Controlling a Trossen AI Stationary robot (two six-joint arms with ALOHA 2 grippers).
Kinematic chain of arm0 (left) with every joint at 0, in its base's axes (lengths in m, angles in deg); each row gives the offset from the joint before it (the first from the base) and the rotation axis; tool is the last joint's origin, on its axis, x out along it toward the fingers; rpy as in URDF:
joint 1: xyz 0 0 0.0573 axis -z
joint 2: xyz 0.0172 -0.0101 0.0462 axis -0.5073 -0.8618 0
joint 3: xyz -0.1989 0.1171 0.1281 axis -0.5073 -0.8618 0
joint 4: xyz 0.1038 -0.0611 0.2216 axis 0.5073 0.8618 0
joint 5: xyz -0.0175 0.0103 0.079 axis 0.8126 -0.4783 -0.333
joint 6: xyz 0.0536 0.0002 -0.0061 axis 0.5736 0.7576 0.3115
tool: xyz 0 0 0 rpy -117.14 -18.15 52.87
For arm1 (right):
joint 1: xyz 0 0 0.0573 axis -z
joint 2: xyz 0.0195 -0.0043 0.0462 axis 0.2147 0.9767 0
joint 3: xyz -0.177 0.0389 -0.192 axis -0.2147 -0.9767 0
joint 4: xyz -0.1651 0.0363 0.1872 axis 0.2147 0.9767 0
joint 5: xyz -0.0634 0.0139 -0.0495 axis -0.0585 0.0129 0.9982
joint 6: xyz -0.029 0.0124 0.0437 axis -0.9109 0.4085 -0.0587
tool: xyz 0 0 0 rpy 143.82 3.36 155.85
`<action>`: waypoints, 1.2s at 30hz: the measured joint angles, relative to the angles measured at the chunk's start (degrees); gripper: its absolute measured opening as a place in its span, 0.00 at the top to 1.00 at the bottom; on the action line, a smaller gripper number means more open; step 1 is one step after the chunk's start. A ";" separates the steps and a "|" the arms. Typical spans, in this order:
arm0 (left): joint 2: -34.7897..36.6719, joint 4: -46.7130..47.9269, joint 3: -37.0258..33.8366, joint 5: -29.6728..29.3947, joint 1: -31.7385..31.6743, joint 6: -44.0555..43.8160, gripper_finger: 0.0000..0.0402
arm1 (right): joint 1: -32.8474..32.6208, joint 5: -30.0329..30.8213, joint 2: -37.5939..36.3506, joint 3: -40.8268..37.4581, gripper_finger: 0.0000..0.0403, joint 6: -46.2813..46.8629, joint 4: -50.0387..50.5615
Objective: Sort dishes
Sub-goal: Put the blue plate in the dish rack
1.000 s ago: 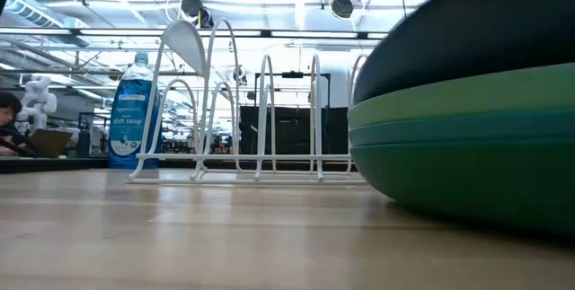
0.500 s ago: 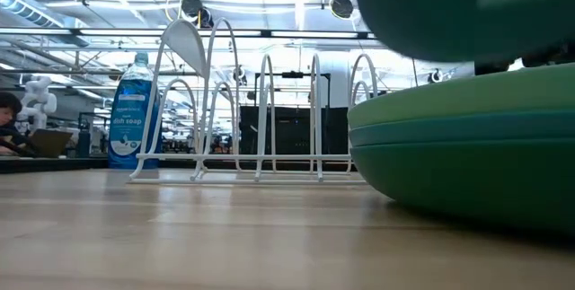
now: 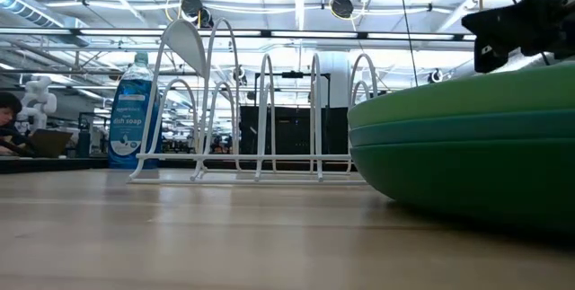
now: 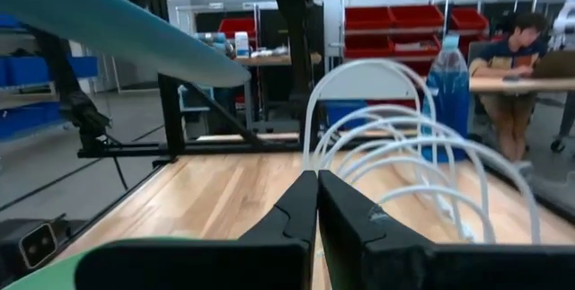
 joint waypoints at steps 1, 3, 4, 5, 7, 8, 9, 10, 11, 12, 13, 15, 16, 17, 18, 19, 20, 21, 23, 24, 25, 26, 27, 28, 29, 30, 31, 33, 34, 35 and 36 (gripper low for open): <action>0.63 0.93 0.00 -0.06 0.04 0.08 1.00 | 0.00 0.00 -0.01 0.00 0.98 -0.41 -0.54; 1.66 2.19 0.00 -0.43 0.20 0.09 1.00 | 0.00 0.00 -0.02 0.00 0.98 -0.57 -1.40; 2.15 2.92 0.00 -0.83 0.24 0.15 1.00 | 0.01 0.00 -0.02 0.00 0.98 -0.57 -1.39; 2.55 3.72 0.00 -1.29 0.31 0.18 1.00 | 0.01 -0.03 0.00 0.00 0.98 -0.59 -1.26; 3.07 5.03 0.00 -2.12 0.33 0.18 1.00 | -0.01 -0.03 -0.02 0.00 0.98 -0.38 -1.18; 3.32 5.24 0.00 -2.75 0.32 0.20 1.00 | 0.01 -0.03 -0.02 0.00 0.98 -0.02 -1.02; 3.59 5.83 0.00 -3.43 0.37 0.45 1.00 | 0.00 -0.04 0.00 0.00 0.98 0.30 -0.80; 3.84 6.44 0.00 -4.03 0.41 0.98 1.00 | 0.01 -0.08 0.00 0.00 0.98 0.65 -0.64; 4.09 6.83 0.00 -4.89 0.45 1.41 1.00 | 0.00 -0.09 -0.02 0.00 0.98 1.06 -0.52; 4.30 7.30 0.00 -5.86 0.61 1.74 1.00 | 0.01 -0.10 -0.02 0.00 0.98 1.33 -0.26; 4.47 7.83 0.00 -6.68 0.66 1.82 1.00 | 0.00 -0.12 0.00 0.00 0.98 1.59 0.16; 4.55 9.30 0.00 -8.49 0.67 1.84 1.00 | 0.01 -0.11 0.00 0.00 0.98 2.34 0.77; 4.55 10.25 0.00 -9.39 0.69 1.82 1.00 | 0.01 -0.12 0.00 0.00 0.98 2.61 1.10; 4.53 11.32 0.00 -10.28 0.70 1.76 1.00 | 0.01 -0.11 0.00 0.00 0.98 2.70 1.62; 4.53 12.32 0.00 -10.92 0.69 1.70 1.00 | 0.01 -0.13 0.01 0.00 0.98 2.74 2.29; 4.53 13.33 0.00 -11.47 0.68 1.63 1.00 | -0.01 -0.11 0.02 0.00 0.98 2.75 2.85; 4.53 14.12 0.00 -11.95 0.68 1.52 1.00 | 0.01 -0.13 0.02 0.00 0.98 2.75 3.16; 4.53 14.52 0.00 -12.33 0.68 1.32 1.00 | 0.00 -0.11 0.02 0.00 0.98 2.77 3.39; 4.53 15.08 0.00 -12.72 0.68 1.27 1.00 | 0.01 -0.11 0.02 0.00 0.98 2.77 3.74; 4.53 15.05 0.00 -13.01 0.68 1.27 1.00 | 0.00 -0.11 0.02 0.00 0.98 2.77 3.74; 4.53 15.07 0.00 -13.34 0.70 1.27 1.00 | 0.01 -0.11 0.02 0.00 0.98 2.77 3.73; 4.53 15.23 0.00 -13.47 0.70 1.29 1.00 | 0.01 -0.11 0.02 0.00 0.98 2.77 3.72; 4.53 15.48 0.00 -13.54 0.70 1.35 1.00 | 0.01 -0.11 0.02 0.00 0.98 2.77 3.75; 4.53 15.98 0.00 -13.58 0.70 1.56 1.00 | -0.01 -0.11 0.02 0.00 0.98 2.77 3.78; 4.53 16.78 0.00 -14.02 0.70 1.66 1.00 | -0.01 -0.11 0.00 0.00 0.98 2.77 3.78; 4.53 17.51 0.00 -14.88 0.70 1.67 1.00 | -0.01 -0.11 0.02 0.00 0.98 2.77 3.78; 4.53 18.24 0.00 -15.71 0.70 1.67 1.00 | 0.01 -0.11 0.02 0.00 0.98 2.77 3.78; 4.53 19.40 0.00 -17.15 0.70 1.66 1.00 | -0.01 -0.11 0.02 0.00 0.98 2.77 3.78; 4.53 19.80 0.00 -17.95 0.70 1.66 1.00 | 0.00 -0.11 0.02 0.00 0.98 2.77 3.81; 4.53 19.96 0.00 -18.76 0.70 1.66 1.00 | 0.00 -0.11 0.02 0.00 0.98 2.77 3.83; 4.54 19.78 0.00 -19.41 0.75 1.68 1.00 | 0.00 -0.11 0.02 0.00 0.98 2.77 3.83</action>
